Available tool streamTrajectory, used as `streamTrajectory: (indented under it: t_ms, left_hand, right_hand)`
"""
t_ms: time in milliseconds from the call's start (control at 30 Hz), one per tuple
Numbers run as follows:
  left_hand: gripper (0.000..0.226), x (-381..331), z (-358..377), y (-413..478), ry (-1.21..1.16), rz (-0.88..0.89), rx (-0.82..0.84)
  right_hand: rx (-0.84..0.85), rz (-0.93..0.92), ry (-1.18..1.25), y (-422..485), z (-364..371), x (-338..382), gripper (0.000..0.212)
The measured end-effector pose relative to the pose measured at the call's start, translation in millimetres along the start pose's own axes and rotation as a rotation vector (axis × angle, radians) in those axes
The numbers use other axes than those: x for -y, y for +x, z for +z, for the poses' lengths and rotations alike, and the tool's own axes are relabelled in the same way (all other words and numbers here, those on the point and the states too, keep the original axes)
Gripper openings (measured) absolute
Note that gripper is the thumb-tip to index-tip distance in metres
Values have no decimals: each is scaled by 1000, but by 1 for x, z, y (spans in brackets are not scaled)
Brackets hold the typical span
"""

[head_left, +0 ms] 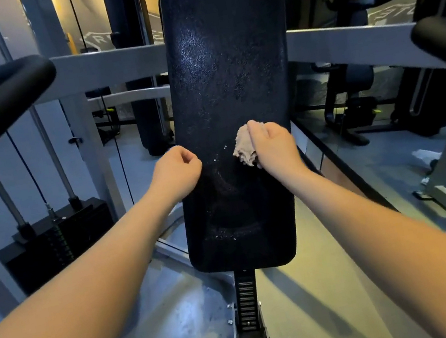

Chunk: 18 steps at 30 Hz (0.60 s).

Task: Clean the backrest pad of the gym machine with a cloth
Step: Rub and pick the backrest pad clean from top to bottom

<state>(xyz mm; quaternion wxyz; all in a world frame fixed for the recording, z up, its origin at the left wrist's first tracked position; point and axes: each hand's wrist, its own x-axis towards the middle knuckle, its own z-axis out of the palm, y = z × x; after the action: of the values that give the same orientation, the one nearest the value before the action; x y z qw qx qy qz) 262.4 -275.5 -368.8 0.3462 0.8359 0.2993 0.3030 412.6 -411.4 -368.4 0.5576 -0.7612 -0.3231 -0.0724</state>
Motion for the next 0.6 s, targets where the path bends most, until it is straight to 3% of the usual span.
streamTrajectory:
  t_ms: [67, 167, 267, 367, 433, 600]
  left_hand:
    - [17, -7, -3, 21, 101, 108, -15]
    - [46, -12, -6, 51, 262, 255, -58]
    - [83, -2, -3, 64, 527, 284, -23]
    - [121, 12, 7, 67, 756, 248, 71]
    - [128, 17, 14, 69, 761, 233, 69]
    - [126, 22, 18, 71, 726, 226, 35]
  right_hand:
    - [-73, -34, -18, 24, -11, 15, 35]
    - [-194, -184, -109, 60, -19, 31, 20]
    - [-271, -337, -291, 85, -15, 33, 24]
    - [-173, -490, -491, 98, 2, 22, 32]
    - [-97, -550, -602, 99, 14, 9, 39]
    - [-114, -630, -568, 98, 11, -1, 37]
